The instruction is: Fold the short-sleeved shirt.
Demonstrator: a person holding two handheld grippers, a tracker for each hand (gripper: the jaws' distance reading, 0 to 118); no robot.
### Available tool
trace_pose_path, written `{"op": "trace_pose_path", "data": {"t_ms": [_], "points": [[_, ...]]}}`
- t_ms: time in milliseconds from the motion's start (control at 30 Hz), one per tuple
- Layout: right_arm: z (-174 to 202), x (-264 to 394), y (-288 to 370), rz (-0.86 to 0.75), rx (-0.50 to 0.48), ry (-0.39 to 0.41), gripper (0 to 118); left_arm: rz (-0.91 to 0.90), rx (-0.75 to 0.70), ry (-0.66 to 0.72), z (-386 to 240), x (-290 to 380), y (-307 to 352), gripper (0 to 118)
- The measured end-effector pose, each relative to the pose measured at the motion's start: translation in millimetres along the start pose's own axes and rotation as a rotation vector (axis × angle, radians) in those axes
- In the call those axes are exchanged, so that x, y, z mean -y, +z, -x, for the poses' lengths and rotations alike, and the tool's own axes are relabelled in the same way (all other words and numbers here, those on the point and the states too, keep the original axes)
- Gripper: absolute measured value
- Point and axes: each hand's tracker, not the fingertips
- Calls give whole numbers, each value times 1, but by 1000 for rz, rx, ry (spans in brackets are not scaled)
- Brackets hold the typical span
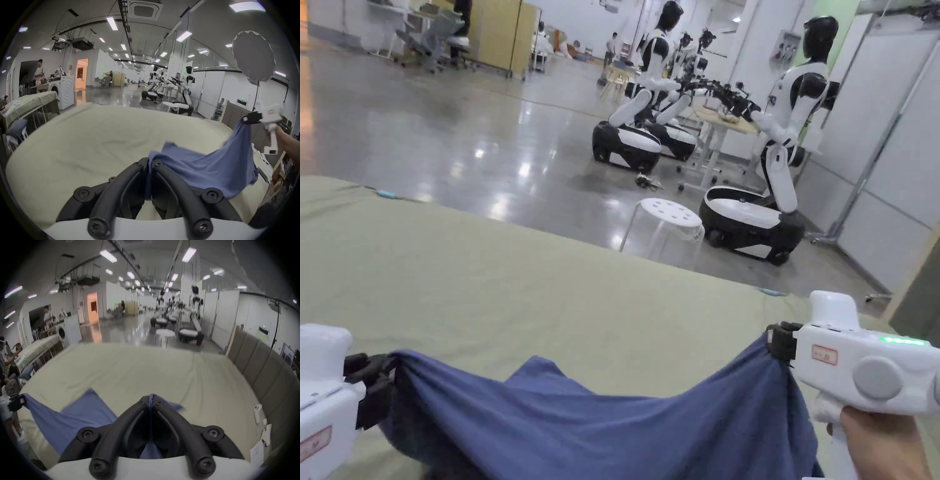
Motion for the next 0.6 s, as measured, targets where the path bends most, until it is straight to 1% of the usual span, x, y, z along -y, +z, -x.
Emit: {"op": "trace_pose_path", "data": {"t_ms": [67, 100, 167, 233, 367, 500, 600], "points": [[-7, -30, 25, -87, 14, -13, 3, -47, 9, 22, -11, -40, -6, 5], [-12, -46, 37, -123, 13, -17, 3, -67, 3, 6, -18, -63, -10, 5], [-20, -79, 54, -168, 41, -4, 3, -124, -14, -29, -27, -105, -16, 5], [-29, -110, 70, -225, 59, -9, 3, -161, -30, -63, -40, -151, -23, 5], [-44, -169, 99, -335, 116, -35, 3, -229, -67, -54, -56, -239, -38, 5], [-59, -224, 111, -402, 129, -63, 3, -279, -130, -78, -66, -308, -50, 5], [-66, -253, 115, -494, 103, -81, 3, -321, -178, -94, -67, -344, -54, 5]]}}
